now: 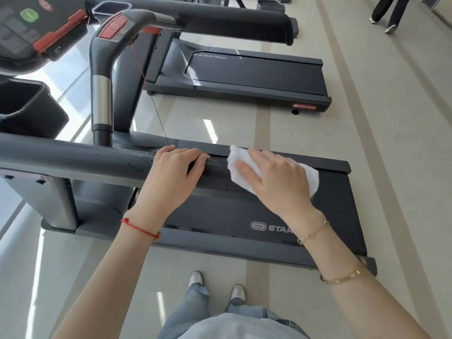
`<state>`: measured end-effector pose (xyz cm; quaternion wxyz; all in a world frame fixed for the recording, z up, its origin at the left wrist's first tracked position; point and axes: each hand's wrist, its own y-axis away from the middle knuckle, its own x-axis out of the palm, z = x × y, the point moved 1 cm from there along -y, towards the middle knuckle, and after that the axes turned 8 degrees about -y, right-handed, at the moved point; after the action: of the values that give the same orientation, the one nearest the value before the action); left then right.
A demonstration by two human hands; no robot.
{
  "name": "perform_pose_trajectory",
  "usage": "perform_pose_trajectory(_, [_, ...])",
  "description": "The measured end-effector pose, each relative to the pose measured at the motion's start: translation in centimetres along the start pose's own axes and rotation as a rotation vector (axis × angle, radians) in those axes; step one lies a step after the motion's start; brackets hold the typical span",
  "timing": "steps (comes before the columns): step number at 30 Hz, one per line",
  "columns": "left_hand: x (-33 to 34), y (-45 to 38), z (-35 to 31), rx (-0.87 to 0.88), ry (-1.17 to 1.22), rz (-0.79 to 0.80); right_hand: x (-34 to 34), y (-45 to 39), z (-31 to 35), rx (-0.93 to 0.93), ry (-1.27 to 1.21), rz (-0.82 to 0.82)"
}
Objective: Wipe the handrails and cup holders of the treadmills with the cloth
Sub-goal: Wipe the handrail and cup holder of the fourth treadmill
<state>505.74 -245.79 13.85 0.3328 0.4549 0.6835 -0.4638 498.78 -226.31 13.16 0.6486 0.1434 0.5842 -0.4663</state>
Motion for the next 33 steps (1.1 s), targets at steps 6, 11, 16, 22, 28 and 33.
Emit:
perform_pose_trajectory(6, [-0.8,0.3,1.4,0.065,-0.023,0.019,2.0,-0.7,3.7,-0.102,-0.007,-0.003])
perform_pose_trajectory(11, [-1.4,0.7,2.6,0.078,-0.034,0.069,1.0,0.9,1.2,0.024,0.027,-0.157])
perform_pose_trajectory(16, [-1.5,0.9,3.0,0.099,-0.025,0.106,4.0,-0.2,6.1,0.014,0.043,-0.291])
perform_pose_trajectory(22, [-1.4,1.2,3.1,0.120,-0.019,0.152,4.0,2.4,4.2,-0.036,0.052,-0.359])
perform_pose_trajectory(28, [-1.2,1.0,1.2,0.093,0.000,0.137,1.5,1.3,0.5,0.229,0.123,-0.382])
perform_pose_trajectory(33, [0.1,0.8,-2.5,0.125,-0.001,0.146,1.5,3.6,-0.1,0.022,-0.017,-0.341])
